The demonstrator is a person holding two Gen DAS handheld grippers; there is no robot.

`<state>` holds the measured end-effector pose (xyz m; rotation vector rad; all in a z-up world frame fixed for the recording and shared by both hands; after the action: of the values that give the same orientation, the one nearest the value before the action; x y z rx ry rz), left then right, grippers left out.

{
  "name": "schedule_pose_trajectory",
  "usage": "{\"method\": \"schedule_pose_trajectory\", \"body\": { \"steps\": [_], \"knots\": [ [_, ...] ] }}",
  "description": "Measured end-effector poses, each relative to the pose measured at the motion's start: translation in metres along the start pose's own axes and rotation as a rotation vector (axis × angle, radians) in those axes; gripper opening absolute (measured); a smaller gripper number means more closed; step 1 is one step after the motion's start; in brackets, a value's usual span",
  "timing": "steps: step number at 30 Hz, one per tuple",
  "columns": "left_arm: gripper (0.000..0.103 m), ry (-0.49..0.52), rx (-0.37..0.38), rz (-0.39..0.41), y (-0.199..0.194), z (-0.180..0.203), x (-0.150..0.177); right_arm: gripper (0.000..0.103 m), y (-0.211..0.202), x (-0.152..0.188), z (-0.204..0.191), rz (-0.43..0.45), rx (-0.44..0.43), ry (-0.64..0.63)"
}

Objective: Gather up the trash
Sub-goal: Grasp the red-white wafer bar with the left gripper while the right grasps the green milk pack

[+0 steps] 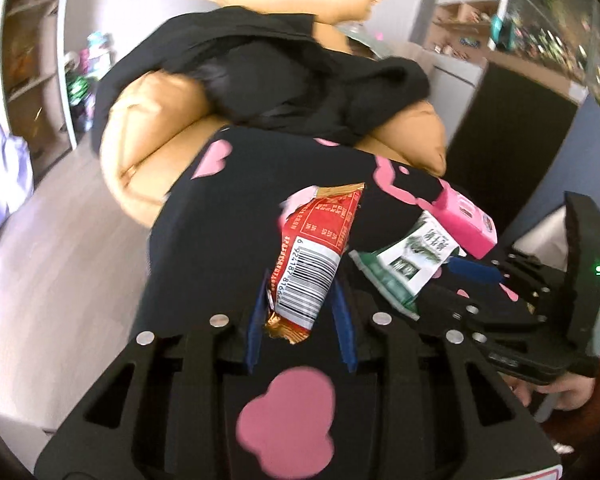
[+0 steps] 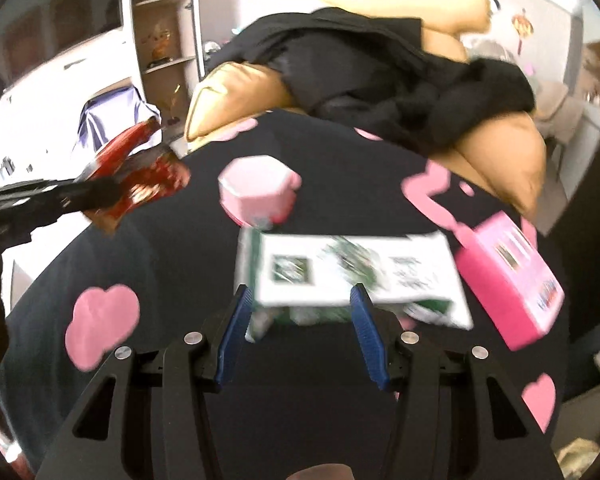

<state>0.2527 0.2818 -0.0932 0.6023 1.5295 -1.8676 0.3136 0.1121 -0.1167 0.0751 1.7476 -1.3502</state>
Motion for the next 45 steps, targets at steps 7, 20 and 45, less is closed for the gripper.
{"method": "schedule_pose_trajectory", "body": {
  "steps": [7,20,45],
  "knots": [
    [0.03,-0.1,0.026,-0.005,-0.012,-0.026,0.02,0.048,0.016,0.009,-0.018,-0.005,0.15,-0.133],
    [0.03,-0.095,0.089,-0.003,-0.014,-0.006,0.029,0.052,-0.023,0.074,0.061,-0.16,0.242,0.023],
    [0.03,-0.143,0.111,-0.019,0.002,-0.009,0.031,0.063,0.026,0.004,0.127,-0.062,0.205,0.538]
  ]
}}
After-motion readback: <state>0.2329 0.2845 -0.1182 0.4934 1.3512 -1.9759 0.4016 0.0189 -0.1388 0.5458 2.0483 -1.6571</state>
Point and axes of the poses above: each gripper's, at about its wrist camera, not at the fingertips, and y roughly the way its jaws point, z to its right, x to its underside, the point moved 3 cm from there along y, roughly the way its jaws point, and after that the axes turned 1 degree about -z, right-handed, at the moved point
